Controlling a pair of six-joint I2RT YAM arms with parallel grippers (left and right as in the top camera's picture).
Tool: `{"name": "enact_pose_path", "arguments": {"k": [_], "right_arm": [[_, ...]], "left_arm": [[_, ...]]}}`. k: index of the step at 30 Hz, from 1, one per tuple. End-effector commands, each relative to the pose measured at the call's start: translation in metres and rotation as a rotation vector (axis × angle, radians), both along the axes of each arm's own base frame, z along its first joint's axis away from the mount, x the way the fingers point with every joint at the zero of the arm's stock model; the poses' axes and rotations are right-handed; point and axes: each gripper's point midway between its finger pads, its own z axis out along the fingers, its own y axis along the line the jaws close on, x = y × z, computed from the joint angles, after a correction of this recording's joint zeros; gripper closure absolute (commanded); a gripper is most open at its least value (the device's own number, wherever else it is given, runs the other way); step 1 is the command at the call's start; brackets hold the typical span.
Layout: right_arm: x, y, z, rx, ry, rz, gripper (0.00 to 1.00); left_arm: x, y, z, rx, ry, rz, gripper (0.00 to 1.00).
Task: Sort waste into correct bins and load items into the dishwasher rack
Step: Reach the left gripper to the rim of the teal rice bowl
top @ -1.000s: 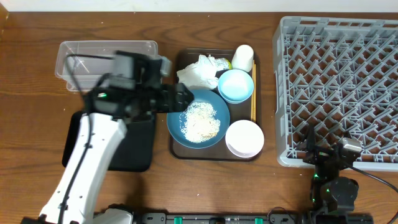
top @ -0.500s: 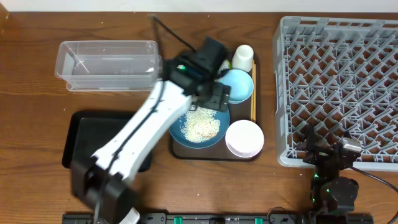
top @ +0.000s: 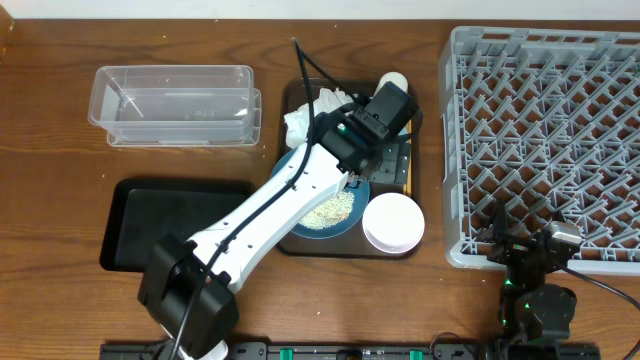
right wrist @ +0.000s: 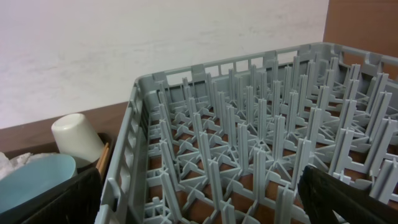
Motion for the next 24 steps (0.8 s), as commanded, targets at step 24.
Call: {"name": "enact_pose_path", "arguments": {"k": [24], "right_arm": [[0.0,0.003,0.0,-0.007,0.0,0.011,0.01]], "left_arm": [[0.002,0.005,-0.1,0.2,0.117,0.183,0.3]]}}
